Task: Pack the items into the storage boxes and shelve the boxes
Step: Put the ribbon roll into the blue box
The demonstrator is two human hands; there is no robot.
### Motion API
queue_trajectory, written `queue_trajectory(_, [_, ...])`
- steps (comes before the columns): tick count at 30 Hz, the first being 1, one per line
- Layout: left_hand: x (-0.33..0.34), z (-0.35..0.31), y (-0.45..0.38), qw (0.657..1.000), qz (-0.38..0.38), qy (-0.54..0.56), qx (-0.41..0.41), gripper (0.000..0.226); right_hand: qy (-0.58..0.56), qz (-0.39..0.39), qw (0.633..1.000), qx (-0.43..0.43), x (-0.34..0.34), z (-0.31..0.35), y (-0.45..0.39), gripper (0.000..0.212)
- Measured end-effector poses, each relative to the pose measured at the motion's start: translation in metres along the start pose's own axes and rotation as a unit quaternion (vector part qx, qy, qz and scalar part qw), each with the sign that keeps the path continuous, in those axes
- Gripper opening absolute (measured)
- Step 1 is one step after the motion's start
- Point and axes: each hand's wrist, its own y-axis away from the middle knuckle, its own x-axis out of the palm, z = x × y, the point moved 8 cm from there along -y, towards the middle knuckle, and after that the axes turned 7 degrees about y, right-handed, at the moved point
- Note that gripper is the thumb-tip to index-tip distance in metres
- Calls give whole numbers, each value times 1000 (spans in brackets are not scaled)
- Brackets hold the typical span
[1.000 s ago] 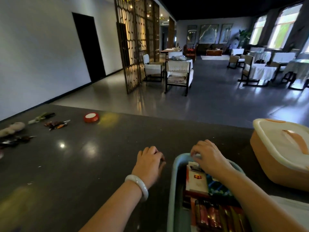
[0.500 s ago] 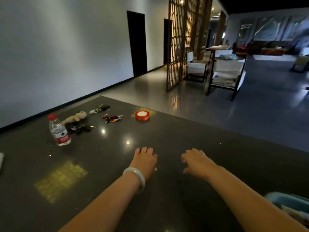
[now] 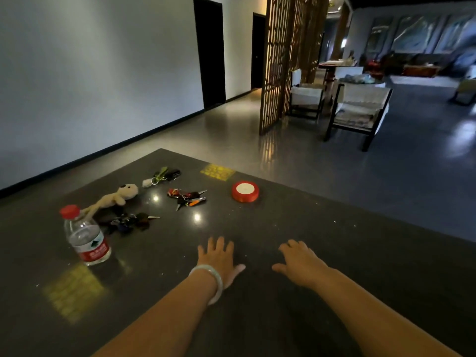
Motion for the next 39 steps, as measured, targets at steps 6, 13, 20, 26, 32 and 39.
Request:
queue_trajectory(6, [44, 28, -34, 997, 45, 57, -11, 81, -41, -24, 999, 9, -17, 10, -92, 75])
queue_trajectory(13, [51, 27, -41, 995, 77, 61, -8, 89, -48, -69, 996, 8, -39, 25, -215, 86])
queue_trajectory(20, [58, 29, -44, 994, 87, 69, -6, 91, -90, -77, 992, 36, -25, 31, -276, 85])
queue_trajectory(26, [55, 29, -42, 995, 76, 70, -10, 89, -69, -92, 993, 29, -24, 14, -217, 77])
queue_trajectory(32, [54, 31, -41, 996, 45, 80, -11, 90, -147, -97, 982, 62, 12, -9, -65, 80])
queue_trajectory(39, [37, 14, -11, 994, 30, 104, -13, 77, -164, -68, 975, 136, 64, -33, 115, 85])
